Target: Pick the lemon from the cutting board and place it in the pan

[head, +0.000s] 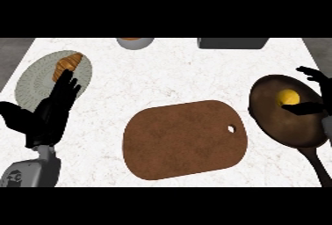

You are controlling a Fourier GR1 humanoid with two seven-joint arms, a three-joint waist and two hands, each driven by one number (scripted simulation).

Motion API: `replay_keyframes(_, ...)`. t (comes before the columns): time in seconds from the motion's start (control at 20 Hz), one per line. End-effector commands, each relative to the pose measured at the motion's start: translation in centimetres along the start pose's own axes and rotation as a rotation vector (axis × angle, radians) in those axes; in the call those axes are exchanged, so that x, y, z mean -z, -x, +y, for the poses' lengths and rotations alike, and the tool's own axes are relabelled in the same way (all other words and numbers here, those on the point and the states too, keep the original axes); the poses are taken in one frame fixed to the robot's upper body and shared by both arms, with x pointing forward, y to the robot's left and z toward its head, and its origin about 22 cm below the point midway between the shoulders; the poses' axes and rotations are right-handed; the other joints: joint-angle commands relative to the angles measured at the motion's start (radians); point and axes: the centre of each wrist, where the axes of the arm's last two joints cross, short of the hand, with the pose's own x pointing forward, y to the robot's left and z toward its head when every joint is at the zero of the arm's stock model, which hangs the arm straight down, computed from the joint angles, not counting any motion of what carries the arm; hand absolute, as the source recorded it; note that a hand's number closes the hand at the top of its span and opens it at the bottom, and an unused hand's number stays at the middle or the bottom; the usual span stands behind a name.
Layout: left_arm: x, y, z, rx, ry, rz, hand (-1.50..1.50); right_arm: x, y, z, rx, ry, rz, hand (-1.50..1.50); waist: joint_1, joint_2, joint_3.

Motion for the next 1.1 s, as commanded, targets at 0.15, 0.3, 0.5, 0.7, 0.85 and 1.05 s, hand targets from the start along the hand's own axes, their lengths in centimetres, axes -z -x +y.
replay_keyframes(0.15, -0.1, -0.2, 1.7, -0.006, -0.009, -0.014, 0.0, -1.9, 4.2, -3.5, 0.342, 0.132, -0.03, -1.5, -0.013, -0.003, 0.0)
replay_keyframes(0.3, 0.0, 0.5, 0.7, 0.0, -0.032, 0.01, 0.0, -3.4, 6.3, -5.2, 0.502, 0.145, -0.009, -1.5, -0.021, -0.003, 0.0)
replay_keyframes(0.5, 0.6, 0.2, -0.3, -0.002, -0.02, 0.002, 0.0, -6.8, 10.1, -9.8, 0.576, 0.124, -0.051, -1.5, -0.025, -0.004, -0.001)
replay_keyframes(0.7, -0.4, 0.7, 0.5, 0.009, -0.042, 0.025, 0.0, -11.6, 13.8, -13.3, 0.698, 0.101, -0.108, -1.5, -0.027, -0.005, 0.0)
replay_keyframes(0.85, 0.1, -1.2, 1.4, 0.019, -0.012, 0.0, 0.0, -13.0, 14.6, -13.6, 0.678, 0.043, -0.095, -1.5, -0.014, -0.004, 0.0)
replay_keyframes(1.05, 0.3, 0.3, 1.6, 0.0, -0.027, -0.002, 0.0, -15.0, 15.7, -14.2, 0.683, 0.057, -0.106, -1.5, -0.016, -0.002, 0.001)
